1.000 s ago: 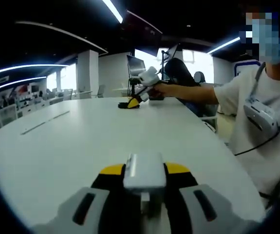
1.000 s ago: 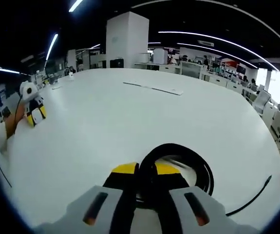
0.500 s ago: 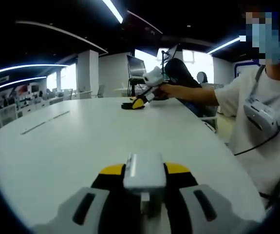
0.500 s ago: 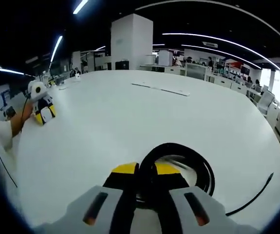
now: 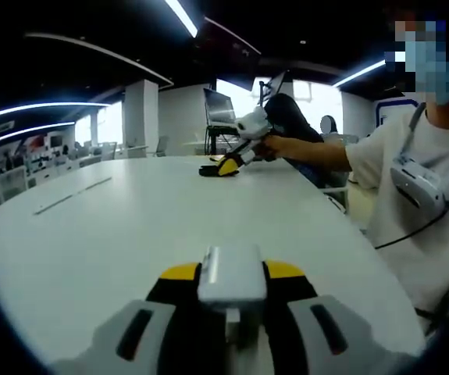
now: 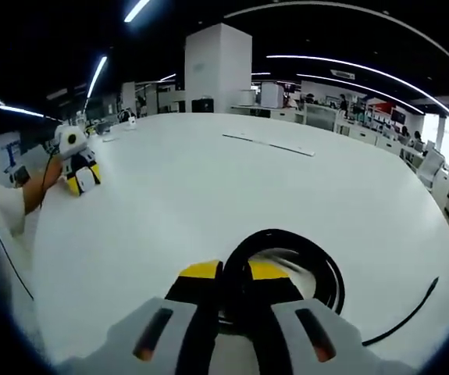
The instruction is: Plug the desk Type‑C cable into the charger adapter.
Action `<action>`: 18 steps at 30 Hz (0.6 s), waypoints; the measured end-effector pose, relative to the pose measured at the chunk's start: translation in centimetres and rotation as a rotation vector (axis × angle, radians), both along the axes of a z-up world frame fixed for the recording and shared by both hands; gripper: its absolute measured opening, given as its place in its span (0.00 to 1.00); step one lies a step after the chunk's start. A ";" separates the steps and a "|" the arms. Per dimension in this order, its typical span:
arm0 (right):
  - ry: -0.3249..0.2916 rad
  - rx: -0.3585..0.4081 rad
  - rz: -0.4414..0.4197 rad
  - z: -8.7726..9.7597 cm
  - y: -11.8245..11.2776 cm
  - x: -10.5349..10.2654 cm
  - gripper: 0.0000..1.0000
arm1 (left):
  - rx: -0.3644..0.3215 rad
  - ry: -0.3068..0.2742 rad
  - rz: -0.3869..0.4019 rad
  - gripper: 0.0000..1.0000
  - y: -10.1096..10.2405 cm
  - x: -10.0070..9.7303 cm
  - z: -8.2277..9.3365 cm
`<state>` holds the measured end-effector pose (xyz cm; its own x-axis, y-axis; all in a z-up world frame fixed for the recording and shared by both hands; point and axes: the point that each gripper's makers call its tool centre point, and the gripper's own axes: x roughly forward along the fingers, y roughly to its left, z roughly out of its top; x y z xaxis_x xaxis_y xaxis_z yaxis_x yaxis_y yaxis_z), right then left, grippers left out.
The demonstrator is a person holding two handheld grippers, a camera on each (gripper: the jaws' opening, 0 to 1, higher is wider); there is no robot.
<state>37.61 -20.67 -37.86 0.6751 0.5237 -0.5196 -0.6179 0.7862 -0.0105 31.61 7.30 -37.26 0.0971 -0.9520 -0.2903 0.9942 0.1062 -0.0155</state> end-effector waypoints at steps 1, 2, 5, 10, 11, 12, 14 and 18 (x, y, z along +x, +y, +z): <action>0.000 0.001 0.000 0.0 0.0 0.0 0.11 | 0.000 0.000 0.000 0.30 0.0 0.0 0.0; -0.001 0.001 0.001 0.0 0.1 -0.1 0.11 | 0.000 0.000 0.000 0.30 0.0 0.1 0.0; -0.003 0.003 0.002 0.0 0.1 -0.1 0.11 | 0.000 0.001 0.001 0.30 0.1 0.1 0.0; -0.005 0.008 0.004 0.1 0.1 -0.4 0.11 | 0.000 0.000 0.001 0.30 0.0 -0.1 0.0; -0.007 0.008 0.005 0.1 0.1 -0.4 0.11 | 0.000 0.001 0.001 0.30 0.0 -0.1 0.0; -0.007 0.009 0.006 0.1 0.1 -0.4 0.11 | 0.000 0.001 0.001 0.30 0.0 -0.1 0.0; -0.007 0.005 0.007 0.1 0.0 -0.5 0.11 | 0.000 0.002 0.001 0.30 0.0 -0.1 0.0; -0.007 0.004 0.009 0.1 0.1 -0.8 0.11 | 0.000 0.001 0.001 0.30 -0.1 -0.1 0.0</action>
<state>36.83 -20.55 -37.73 0.6741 0.5315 -0.5130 -0.6247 0.7808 -0.0119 31.52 7.24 -37.27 0.0980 -0.9519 -0.2903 0.9941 0.1075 -0.0167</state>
